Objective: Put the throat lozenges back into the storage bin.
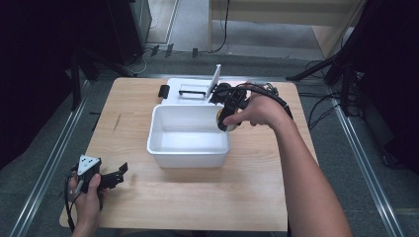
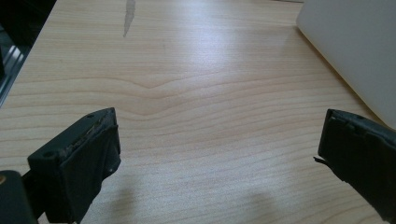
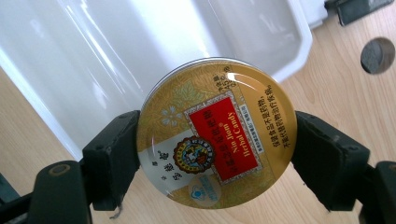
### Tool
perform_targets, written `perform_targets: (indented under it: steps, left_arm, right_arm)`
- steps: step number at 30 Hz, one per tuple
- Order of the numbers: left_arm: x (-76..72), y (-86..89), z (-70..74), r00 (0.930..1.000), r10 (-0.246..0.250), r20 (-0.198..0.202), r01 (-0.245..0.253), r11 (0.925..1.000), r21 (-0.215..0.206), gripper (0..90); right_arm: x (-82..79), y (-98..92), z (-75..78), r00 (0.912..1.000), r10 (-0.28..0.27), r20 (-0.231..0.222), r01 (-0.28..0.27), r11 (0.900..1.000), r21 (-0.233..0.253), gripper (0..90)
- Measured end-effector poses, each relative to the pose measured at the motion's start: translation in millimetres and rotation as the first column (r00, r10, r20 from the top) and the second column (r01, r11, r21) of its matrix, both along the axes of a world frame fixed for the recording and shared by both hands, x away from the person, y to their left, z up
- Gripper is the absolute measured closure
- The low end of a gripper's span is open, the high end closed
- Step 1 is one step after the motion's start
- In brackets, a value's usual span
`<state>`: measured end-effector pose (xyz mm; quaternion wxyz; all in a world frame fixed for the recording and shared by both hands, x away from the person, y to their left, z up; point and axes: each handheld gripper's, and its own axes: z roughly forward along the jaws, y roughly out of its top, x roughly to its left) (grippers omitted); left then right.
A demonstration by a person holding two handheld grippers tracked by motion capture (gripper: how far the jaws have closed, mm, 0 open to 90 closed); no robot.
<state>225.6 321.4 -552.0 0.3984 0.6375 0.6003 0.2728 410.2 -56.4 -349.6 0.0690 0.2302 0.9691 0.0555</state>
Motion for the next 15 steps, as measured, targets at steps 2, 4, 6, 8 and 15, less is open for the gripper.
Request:
perform_targets:
  steps: [2,4,6,8,15]
  left_arm:
    - [0.1,0.0,0.0,1.0000,0.000,-0.001,0.000,1.0000,-0.001,0.0]
    - [0.2,0.0,0.0,1.0000,0.000,-0.001,0.000,1.0000,0.002,0.0]
    - [0.2,-0.4,-0.1,1.0000,0.000,0.000,0.000,1.0000,0.000,0.0]
    - [0.2,-0.1,-0.1,1.0000,-0.001,-0.001,0.001,1.0000,0.001,0.0]
    - [0.4,-0.6,0.0,1.0000,-0.001,-0.002,0.001,1.0000,0.002,0.0]
  right_arm:
    - [-0.1,3.7,0.5,0.9999,0.011,0.000,-0.011,1.000,0.002,20.8]
    - [0.5,9.2,0.5,0.9997,0.024,0.004,-0.024,1.000,0.005,20.8]
    - [0.7,14.3,-0.2,0.9989,0.046,0.010,-0.046,0.999,0.010,20.7]
    - [0.3,20.5,-2.0,0.9970,0.076,0.010,-0.077,0.997,0.020,20.7]
    - [0.0,32.8,-9.5,0.9867,0.159,0.032,-0.160,0.986,0.035,20.7]
